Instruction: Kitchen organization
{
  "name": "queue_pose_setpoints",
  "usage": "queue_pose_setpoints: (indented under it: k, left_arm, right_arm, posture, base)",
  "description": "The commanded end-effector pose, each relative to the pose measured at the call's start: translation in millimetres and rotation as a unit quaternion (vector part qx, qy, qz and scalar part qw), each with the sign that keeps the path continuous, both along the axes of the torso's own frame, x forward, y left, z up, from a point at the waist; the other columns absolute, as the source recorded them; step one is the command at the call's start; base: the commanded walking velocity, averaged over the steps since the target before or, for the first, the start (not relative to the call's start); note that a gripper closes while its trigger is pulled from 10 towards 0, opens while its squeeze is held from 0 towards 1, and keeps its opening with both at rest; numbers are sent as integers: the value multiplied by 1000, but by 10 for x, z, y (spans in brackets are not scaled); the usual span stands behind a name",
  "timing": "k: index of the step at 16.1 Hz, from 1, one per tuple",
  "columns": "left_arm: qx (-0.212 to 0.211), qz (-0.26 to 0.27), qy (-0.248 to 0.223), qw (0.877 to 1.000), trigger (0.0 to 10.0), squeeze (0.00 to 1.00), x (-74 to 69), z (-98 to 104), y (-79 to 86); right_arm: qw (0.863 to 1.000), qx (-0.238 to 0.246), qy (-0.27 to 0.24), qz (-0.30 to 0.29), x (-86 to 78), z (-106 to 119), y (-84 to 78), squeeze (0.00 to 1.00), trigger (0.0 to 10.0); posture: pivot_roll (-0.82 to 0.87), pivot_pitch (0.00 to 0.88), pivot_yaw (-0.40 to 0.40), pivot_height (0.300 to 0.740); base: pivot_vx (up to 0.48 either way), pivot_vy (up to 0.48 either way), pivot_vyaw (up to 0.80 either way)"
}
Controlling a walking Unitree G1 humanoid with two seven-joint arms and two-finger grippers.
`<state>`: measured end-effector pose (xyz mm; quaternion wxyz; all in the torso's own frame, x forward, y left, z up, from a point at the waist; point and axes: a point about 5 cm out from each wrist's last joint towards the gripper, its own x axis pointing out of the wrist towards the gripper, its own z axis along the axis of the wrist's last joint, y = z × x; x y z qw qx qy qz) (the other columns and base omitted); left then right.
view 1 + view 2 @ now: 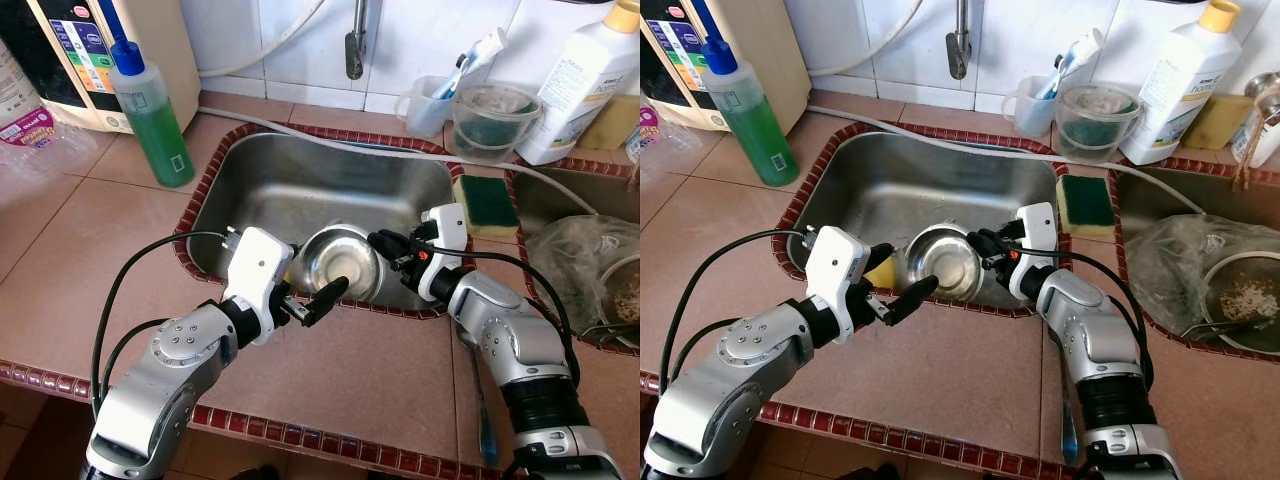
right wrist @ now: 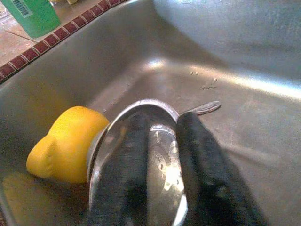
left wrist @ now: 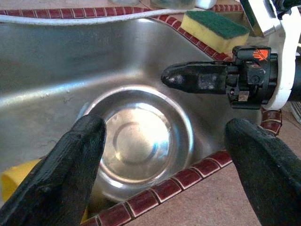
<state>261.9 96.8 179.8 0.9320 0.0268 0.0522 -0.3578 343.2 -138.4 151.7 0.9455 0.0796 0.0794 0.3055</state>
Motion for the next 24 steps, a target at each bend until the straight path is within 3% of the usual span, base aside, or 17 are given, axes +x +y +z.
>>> queue_pose_setpoints:
  k: [1, 6, 10, 15, 18, 22, 23, 24]
  left_arm:
    - [3, -4, -3, 1000, 10000, 0, -8, 15, -6]
    - [1, -1, -4, 1000, 10000, 0, 14, 29, 9]
    - [-9, 12, -18, 1000, 10000, 0, 91, 74, 42]
    - [2, 62, -44, 997, 10000, 0, 245, 83, 143]
    - [3, 93, -74, 993, 10000, 0, 342, 36, 189]
    - [-11, 134, -78, 988, 10000, 0, 429, -89, 242]
    - [-12, 141, -83, 986, 10000, 0, 442, -96, 255]
    - [-13, 146, -87, 985, 10000, 0, 455, -106, 267]
  right_arm:
    - [1000, 2, 4, 9, -21, -8, 20, 1000, 10000]
    - [1000, 3, -4, 2, 4, 21, 4, 1000, 10000]
    - [996, 33, -84, -17, 34, 244, 11, 1000, 10000]
    - [989, 64, -127, -49, 9, 375, 17, 1000, 10000]
    - [979, 83, -155, -102, -49, 401, 22, 1000, 10000]
    - [963, 43, -196, -177, -116, 359, -31, 1000, 10000]
    - [960, 33, -203, -190, -143, 344, -50, 973, 10000]
    - [957, 32, -205, -200, -174, 323, -61, 776, 10000]
  posture:
    - [-122, 196, 4, 740]
    - [-121, 194, 8, 740]
    - [-121, 162, 12, 740]
    - [-126, 119, 18, 740]
    - [-137, 79, 26, 740]
    - [-164, 32, 39, 740]
    - [-167, 28, 41, 740]
    - [-168, 24, 43, 740]
  base:
    - [0, 0, 0]
    - [0, 0, 0]
    - [0, 0, 0]
    - [0, 0, 0]
    - [0, 0, 0]
    - [0, 0, 0]
    - [0, 0, 0]
    - [0, 0, 0]
